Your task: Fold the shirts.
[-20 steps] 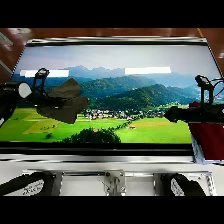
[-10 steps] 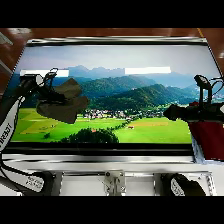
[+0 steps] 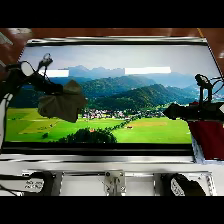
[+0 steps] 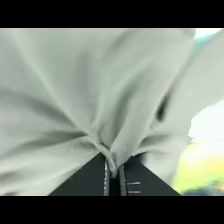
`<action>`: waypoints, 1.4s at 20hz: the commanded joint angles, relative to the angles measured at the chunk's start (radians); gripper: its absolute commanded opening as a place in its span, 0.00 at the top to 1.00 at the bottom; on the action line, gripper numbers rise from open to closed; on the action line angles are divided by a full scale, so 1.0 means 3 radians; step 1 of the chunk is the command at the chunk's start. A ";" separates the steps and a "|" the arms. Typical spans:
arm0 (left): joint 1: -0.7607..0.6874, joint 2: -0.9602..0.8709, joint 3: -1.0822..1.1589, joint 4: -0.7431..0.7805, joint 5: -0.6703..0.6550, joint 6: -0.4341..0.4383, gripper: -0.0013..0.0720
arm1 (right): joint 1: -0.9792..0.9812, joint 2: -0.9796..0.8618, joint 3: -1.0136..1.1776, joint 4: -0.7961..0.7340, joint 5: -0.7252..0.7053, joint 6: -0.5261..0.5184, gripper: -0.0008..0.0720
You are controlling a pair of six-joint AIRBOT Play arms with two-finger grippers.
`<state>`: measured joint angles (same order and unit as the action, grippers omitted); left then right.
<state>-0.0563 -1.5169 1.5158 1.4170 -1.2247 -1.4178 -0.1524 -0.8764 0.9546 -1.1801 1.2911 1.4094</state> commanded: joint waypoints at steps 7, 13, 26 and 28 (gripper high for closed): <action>-0.1258 0.1809 0.0039 -0.0398 0.0004 -0.0790 0.93 | -0.0003 -0.0001 0.0717 -0.0390 0.0532 -0.0128 0.05; -0.2243 0.1249 -0.0570 -0.0418 0.0708 -0.0941 0.93 | -0.0003 0.0003 0.0921 -0.0544 0.1053 -0.0066 0.05; -0.1099 0.0651 -0.0326 0.0114 -0.0932 -0.0889 0.24 | -0.0005 -0.0209 0.0520 -0.0994 0.0876 0.0154 0.05; -0.0657 0.1034 -0.0830 -0.0050 -0.0753 -0.0863 0.24 | -0.0005 -0.0364 0.0276 -0.0924 0.0861 0.0179 0.05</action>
<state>-0.4232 -1.3102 1.3785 1.3590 -1.3323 -1.6924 -0.1543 -0.9382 1.1172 -1.4624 1.5665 1.4471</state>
